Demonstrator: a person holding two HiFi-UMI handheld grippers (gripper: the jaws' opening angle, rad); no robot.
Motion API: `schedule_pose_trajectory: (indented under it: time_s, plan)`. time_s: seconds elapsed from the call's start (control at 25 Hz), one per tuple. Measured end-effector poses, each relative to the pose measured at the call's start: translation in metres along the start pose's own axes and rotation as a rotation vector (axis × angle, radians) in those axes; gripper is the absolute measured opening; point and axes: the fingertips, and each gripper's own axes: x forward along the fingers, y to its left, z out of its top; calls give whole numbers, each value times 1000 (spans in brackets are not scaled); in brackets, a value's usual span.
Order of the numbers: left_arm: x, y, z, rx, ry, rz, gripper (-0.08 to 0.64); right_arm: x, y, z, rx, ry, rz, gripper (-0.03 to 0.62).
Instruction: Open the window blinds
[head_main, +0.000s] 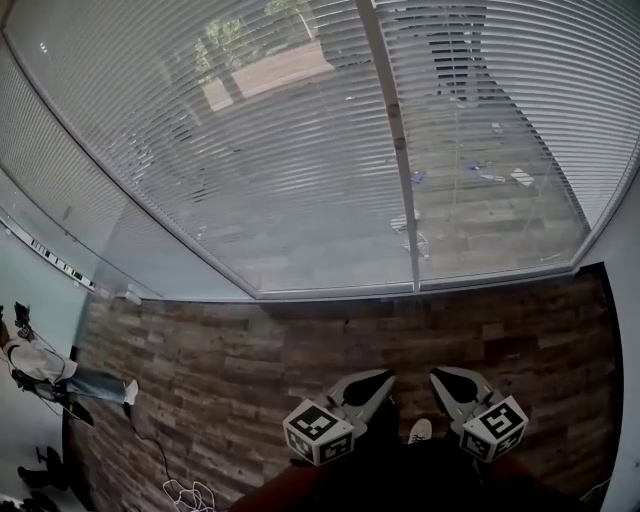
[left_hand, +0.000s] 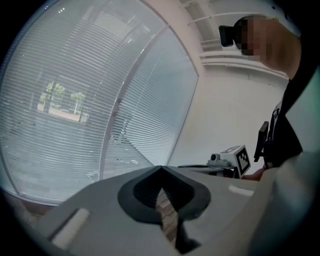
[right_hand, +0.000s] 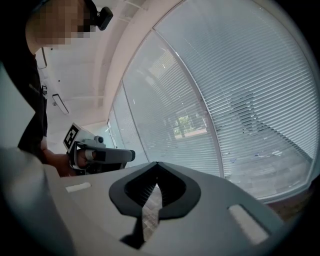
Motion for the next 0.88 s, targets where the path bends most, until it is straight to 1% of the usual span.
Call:
schedule_pose_trajectory:
  time_s: [0.08, 0.16, 0.28, 0.4, 0.6, 0.72, 0.88]
  plan:
    - [8, 8, 1, 1, 3, -5, 0, 5, -7, 1, 2, -13, -1, 26]
    - [13, 16, 10, 4, -3, -14, 0, 10, -11, 7, 3, -19, -10, 26]
    - [20, 25, 23, 17, -15, -28, 0, 17, -22, 14, 7, -11, -44, 26]
    - [26, 39, 30, 18, -21, -34, 0, 31, -32, 17, 17, -1, -52, 26]
    - [24, 79, 29, 1, -20, -29, 0, 70, -38, 21, 1, 12, -47, 26]
    - [22, 109, 46, 5, -52, -25, 0, 100, -39, 35, -21, 13, -43, 26]
    - [15, 147, 79, 24, -106, -32, 0, 141, -37, 62, -60, -1, -43, 26]
